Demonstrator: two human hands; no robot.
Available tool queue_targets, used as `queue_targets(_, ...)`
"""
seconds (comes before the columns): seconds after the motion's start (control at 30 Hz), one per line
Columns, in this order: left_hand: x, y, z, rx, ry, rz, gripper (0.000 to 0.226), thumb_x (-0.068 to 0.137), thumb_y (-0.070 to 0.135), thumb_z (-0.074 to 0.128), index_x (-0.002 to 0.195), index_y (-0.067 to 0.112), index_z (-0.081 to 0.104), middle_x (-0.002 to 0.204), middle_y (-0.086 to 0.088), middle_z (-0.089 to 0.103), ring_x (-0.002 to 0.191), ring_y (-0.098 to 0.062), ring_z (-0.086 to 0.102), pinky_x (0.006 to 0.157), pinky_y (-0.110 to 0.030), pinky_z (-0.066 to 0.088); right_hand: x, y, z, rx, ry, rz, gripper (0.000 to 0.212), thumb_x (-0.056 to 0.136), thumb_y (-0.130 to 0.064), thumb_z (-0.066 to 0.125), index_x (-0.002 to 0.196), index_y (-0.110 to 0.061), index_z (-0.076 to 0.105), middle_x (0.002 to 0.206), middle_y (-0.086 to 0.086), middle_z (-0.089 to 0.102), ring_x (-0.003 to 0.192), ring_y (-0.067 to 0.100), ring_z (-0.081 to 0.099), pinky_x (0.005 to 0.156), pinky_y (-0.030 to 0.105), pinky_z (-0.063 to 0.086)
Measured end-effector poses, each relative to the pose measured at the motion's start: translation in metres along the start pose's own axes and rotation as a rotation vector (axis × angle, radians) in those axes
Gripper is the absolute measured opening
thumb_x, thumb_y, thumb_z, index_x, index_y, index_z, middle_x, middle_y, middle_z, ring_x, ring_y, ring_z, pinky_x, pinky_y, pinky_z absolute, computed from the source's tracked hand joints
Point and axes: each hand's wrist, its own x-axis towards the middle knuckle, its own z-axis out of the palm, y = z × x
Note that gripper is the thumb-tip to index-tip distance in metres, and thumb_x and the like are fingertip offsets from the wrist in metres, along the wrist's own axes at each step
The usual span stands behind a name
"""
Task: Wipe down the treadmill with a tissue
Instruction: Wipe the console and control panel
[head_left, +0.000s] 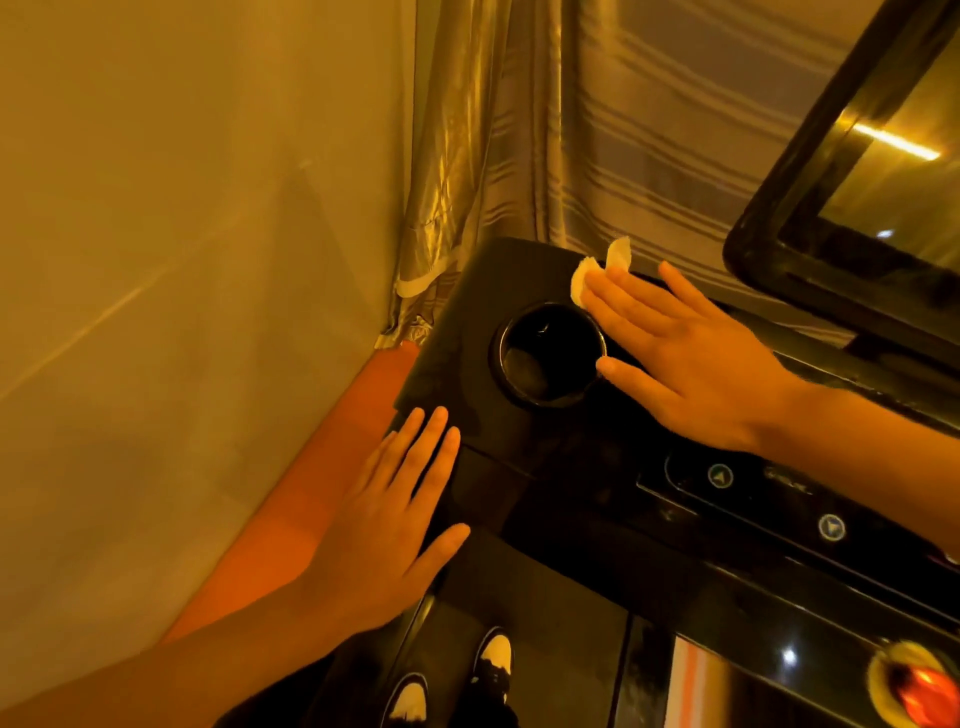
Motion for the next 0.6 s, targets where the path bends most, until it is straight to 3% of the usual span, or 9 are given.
queue_targets(0.13,0.0,-0.001,-0.002,-0.014,0.0,-0.003,0.073,0.108,0.057,0.022,0.165,0.011,0.014,0.174,-0.01,0.009,0.16,-0.032,0.008,0.122,-0.053,0.021,-0.036,-0.001,0.004,0.009,-0.049,-0.042,0.07,0.108,-0.061,0.009,0.166,-0.023,-0.002,0.174,-0.004,-0.005,0.159,0.011,-0.011,0.13,0.041,-0.006)
queue_targets(0.37,0.0,-0.001,-0.003,0.034,0.014,-0.002,0.072,0.109,0.056,0.023,0.166,0.016,0.009,0.174,-0.008,0.007,0.16,-0.03,0.008,0.126,-0.046,0.015,0.034,0.009,-0.009,-0.024,-0.032,-0.097,0.074,0.104,-0.063,0.0,0.166,-0.022,0.006,0.173,-0.003,0.003,0.16,0.013,-0.006,0.128,0.035,-0.013)
queue_targets(0.6,0.0,-0.002,-0.003,0.018,-0.004,-0.002,0.073,0.109,0.058,0.023,0.166,0.013,0.013,0.174,-0.008,0.006,0.161,-0.03,0.005,0.125,-0.047,0.014,-0.021,0.015,-0.008,0.022,-0.026,-0.172,0.071,0.108,-0.057,0.018,0.167,-0.019,0.008,0.175,-0.003,0.003,0.161,0.018,0.002,0.129,0.042,0.0)
